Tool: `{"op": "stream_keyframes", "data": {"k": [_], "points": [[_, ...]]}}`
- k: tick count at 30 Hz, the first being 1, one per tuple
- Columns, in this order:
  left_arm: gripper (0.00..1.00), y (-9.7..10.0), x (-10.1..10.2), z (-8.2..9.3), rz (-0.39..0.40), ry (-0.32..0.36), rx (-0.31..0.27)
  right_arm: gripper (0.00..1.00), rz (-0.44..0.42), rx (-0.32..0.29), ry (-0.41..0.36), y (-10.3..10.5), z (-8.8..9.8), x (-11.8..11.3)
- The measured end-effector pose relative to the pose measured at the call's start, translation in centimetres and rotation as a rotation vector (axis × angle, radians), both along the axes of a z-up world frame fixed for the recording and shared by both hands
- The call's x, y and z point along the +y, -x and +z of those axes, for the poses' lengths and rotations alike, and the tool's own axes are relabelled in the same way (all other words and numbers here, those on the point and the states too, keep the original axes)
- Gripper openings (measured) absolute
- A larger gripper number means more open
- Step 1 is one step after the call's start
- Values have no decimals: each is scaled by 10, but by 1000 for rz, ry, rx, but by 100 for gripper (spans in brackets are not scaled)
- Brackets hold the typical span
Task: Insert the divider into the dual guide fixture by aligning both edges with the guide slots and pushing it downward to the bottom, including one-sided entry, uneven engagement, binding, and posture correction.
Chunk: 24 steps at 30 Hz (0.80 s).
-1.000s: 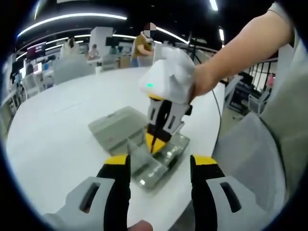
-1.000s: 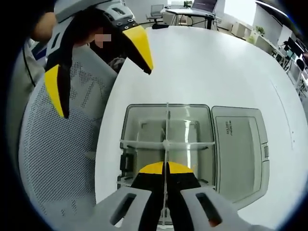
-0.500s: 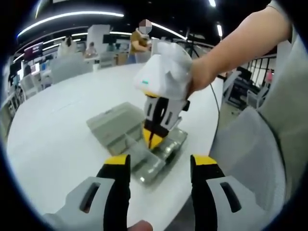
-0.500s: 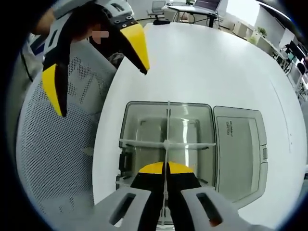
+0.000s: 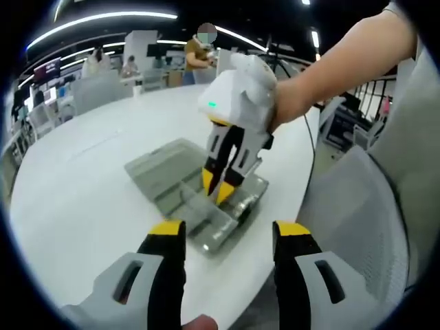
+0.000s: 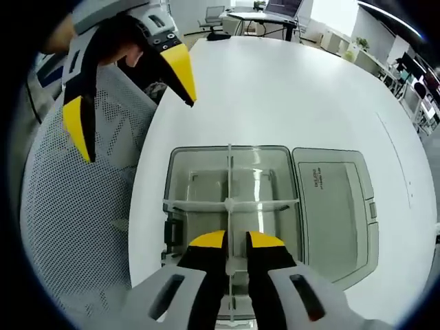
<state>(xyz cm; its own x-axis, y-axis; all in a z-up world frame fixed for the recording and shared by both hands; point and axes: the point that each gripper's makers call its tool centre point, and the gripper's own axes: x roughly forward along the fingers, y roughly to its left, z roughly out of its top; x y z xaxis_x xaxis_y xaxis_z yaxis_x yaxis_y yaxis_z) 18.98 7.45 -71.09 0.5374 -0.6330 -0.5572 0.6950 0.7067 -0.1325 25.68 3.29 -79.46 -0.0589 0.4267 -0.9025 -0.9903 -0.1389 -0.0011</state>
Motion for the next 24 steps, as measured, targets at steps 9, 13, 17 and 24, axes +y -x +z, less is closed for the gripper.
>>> {"op": "stream_keyframes", "data": {"k": [9, 13, 17, 24], "points": [[50, 1, 1, 0, 3, -11, 6, 19, -106, 38, -95, 0, 14, -1], [50, 1, 2, 0, 10, -16, 7, 23, -174, 60, -155, 1, 24, -4], [52, 0, 3, -1, 16, -24, 7, 28, -228, 79, -196, 1, 30, -9], [57, -4, 5, -4, 36, -47, 9, 32, -296, 98, -271, 3, 43, -14]]}}
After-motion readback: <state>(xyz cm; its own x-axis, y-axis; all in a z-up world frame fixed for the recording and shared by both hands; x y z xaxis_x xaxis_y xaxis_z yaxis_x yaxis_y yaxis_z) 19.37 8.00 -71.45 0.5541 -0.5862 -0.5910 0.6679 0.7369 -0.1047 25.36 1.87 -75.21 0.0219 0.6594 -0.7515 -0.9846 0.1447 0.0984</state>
